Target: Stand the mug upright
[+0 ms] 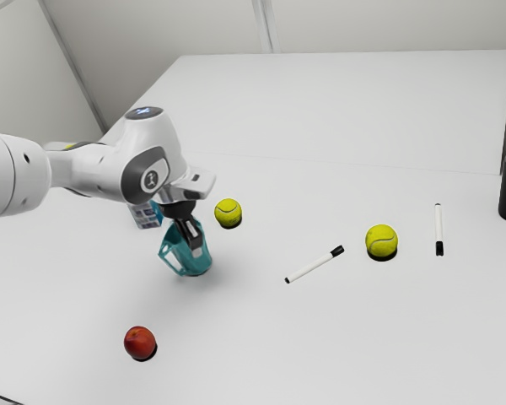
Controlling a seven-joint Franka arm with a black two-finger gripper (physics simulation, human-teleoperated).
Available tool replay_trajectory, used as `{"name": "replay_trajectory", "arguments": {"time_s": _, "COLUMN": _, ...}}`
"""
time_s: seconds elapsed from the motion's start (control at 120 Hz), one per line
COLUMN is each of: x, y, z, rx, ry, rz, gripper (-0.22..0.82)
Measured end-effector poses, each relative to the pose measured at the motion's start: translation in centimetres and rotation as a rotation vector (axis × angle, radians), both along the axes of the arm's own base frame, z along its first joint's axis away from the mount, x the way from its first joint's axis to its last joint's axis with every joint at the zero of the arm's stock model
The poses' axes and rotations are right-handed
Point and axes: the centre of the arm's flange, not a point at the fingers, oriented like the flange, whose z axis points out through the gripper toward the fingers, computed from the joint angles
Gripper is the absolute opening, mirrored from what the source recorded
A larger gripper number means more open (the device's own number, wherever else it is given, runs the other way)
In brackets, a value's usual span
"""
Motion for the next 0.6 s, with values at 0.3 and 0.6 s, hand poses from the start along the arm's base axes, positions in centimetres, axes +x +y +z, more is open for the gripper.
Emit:
{"name": "replay_trajectory", "arguments": {"time_s": 0.3, "x": -0.4, "y": -1.0, "z": 2.8, "rx": 0.011, "ry": -0.042, "rz": 0.023, "gripper": 0.41}}
{"name": "replay_trajectory", "arguments": {"time_s": 0.6, "x": 1.4, "y": -2.0, "z": 12.5, "rx": 0.016, "ry": -0.132, "rz": 0.107, "gripper": 0.56}}
